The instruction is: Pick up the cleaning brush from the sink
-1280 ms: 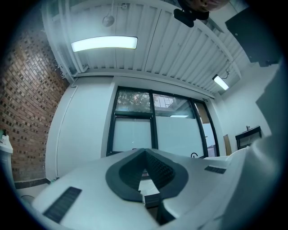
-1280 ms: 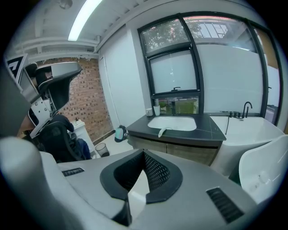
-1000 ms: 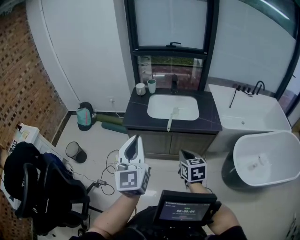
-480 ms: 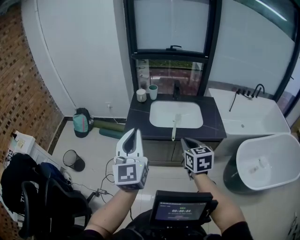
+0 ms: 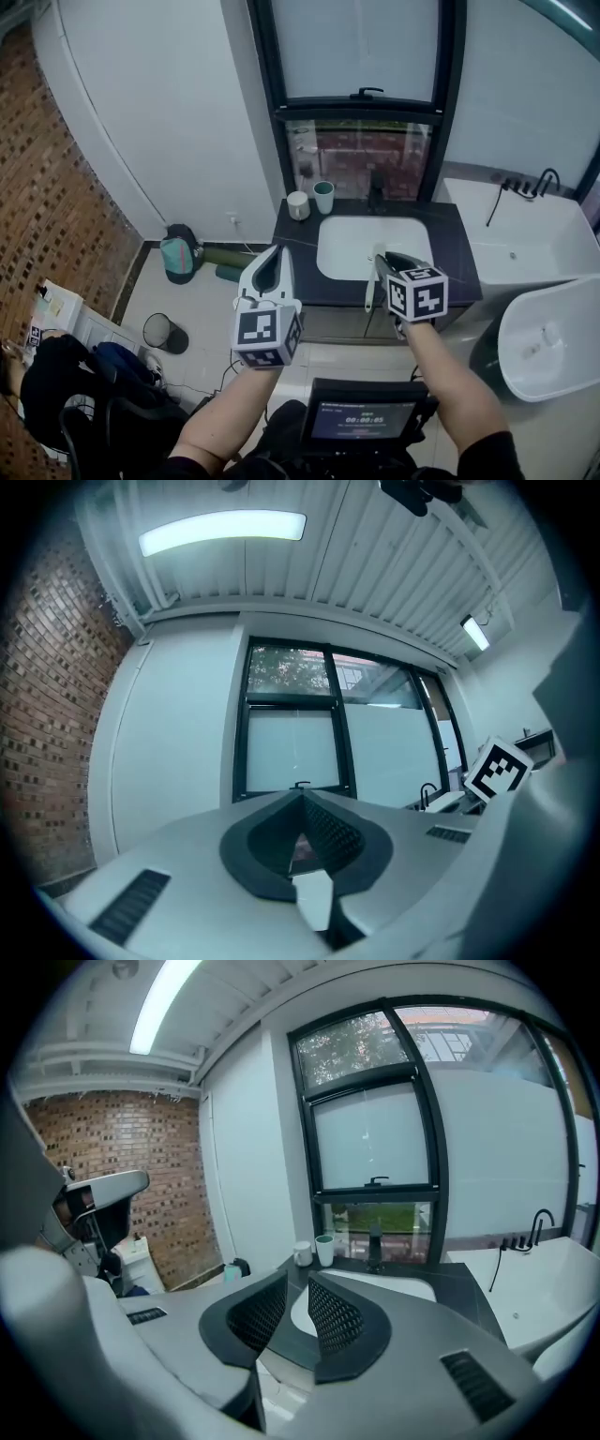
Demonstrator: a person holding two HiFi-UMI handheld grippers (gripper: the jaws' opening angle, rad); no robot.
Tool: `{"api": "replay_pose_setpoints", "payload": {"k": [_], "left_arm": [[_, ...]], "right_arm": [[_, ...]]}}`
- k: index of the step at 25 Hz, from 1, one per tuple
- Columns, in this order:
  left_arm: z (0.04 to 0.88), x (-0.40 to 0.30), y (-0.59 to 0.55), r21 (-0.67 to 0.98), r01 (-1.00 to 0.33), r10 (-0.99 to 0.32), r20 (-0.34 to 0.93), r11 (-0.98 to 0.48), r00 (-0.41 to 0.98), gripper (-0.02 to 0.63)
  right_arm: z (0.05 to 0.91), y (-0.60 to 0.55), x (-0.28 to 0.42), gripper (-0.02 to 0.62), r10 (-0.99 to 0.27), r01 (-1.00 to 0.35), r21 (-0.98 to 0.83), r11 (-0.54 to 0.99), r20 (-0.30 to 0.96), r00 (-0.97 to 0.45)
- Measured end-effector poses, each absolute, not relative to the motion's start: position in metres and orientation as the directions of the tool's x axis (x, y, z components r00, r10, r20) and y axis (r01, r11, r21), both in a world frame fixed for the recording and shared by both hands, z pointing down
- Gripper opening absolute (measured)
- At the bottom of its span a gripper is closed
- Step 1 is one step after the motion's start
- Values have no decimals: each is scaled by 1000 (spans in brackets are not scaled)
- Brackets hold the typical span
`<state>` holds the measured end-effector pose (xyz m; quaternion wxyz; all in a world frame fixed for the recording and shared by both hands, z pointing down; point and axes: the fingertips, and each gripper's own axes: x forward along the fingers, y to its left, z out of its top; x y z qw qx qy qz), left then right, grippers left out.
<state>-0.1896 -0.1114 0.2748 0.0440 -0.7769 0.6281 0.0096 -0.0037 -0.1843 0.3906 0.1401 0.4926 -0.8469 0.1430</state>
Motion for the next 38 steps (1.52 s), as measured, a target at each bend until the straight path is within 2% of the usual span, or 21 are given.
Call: {"api": "replay_pose_setpoints", "payload": {"k": [4,10,12,13,15,19,28,38], "left_arm": [[290,-248,-250,-44,-964,-963,-40,-263,265,17],[348,-390,-501,47,-925,-923,72,-376,378,17],[370,-436,-578,77,-910,-900,135,-408,415,19],[381,-456,-618,93,-904,-888,167,-418,428,54],[411,-477,-690,161,-888,-855,244,-430,458,69],[498,-465,-778,338,-860,-738,448,-381,504,69],[650,-421,-929,278,-933,-620,697,-230,361,69],[725,-333,-1087,252,-945,-535,779,-210,327,69]], "right_arm": [[399,-315,-58,73,-805,-892,-113,439,393,-446],[439,-544,-183,73,-801,-938,-164,305,488,-346],[459,-612,-227,148,-780,-946,-203,254,536,-324],[468,-647,-245,148,-772,-949,-217,230,553,-313],[495,-707,-262,148,-748,-957,-233,171,602,-280],[576,-774,-237,148,-616,-976,-206,73,760,-207],[740,-915,-161,149,-375,-987,-153,41,914,-157],[830,-1062,-95,148,-210,-982,-174,73,960,-185]]}}
